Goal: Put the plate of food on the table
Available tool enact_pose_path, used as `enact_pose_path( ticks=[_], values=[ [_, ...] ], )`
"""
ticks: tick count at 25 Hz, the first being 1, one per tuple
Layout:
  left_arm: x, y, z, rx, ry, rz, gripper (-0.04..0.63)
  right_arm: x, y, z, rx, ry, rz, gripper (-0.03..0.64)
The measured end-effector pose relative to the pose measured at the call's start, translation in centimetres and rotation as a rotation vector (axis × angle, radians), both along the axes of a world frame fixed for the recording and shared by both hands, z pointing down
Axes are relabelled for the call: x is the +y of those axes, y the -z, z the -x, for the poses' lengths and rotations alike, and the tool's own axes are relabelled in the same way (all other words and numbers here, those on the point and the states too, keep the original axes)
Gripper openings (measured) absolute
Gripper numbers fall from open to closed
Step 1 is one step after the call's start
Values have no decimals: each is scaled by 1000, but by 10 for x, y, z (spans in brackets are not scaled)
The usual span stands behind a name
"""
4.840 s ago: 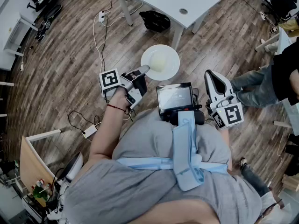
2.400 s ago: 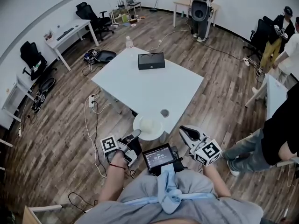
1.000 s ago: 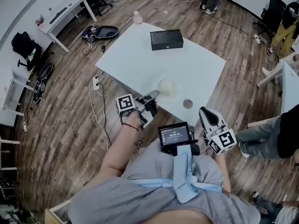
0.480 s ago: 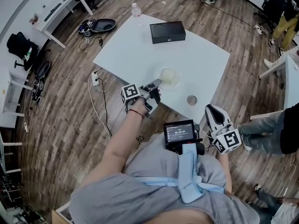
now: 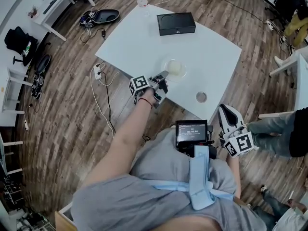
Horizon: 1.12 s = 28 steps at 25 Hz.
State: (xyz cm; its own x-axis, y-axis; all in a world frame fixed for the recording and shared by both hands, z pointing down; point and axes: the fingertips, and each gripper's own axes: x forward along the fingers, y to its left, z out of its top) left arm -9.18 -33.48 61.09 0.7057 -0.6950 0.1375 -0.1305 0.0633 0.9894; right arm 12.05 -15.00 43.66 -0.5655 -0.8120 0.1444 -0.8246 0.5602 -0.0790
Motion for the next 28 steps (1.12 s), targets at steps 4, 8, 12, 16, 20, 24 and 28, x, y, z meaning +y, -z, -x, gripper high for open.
enact_pose_path(
  ticks=[4,8,12,16,20,24,28],
  values=[
    [-3,-17,4,-23,-15,27,28,0,-2,-1,5,-7,12,37],
    [-3,-30,3,-14,-38,42,26,0,-3,0,13,-2,25,37],
    [0,-42,1,-16,-69,53,26,1,-6,4,22,8,45,37],
    [3,-58,-3,-52,-81,79,26,-1,-9,5,35,16,58,37],
    [6,-75,-8,-88,-91,112,26,-6,-6,1,37,11,55,37],
    [9,-83,-13,-106,-101,126,26,-11,-6,-3,41,10,52,37],
    [9,-87,-12,-114,-102,136,26,-14,-5,-2,41,14,56,37]
  ],
)
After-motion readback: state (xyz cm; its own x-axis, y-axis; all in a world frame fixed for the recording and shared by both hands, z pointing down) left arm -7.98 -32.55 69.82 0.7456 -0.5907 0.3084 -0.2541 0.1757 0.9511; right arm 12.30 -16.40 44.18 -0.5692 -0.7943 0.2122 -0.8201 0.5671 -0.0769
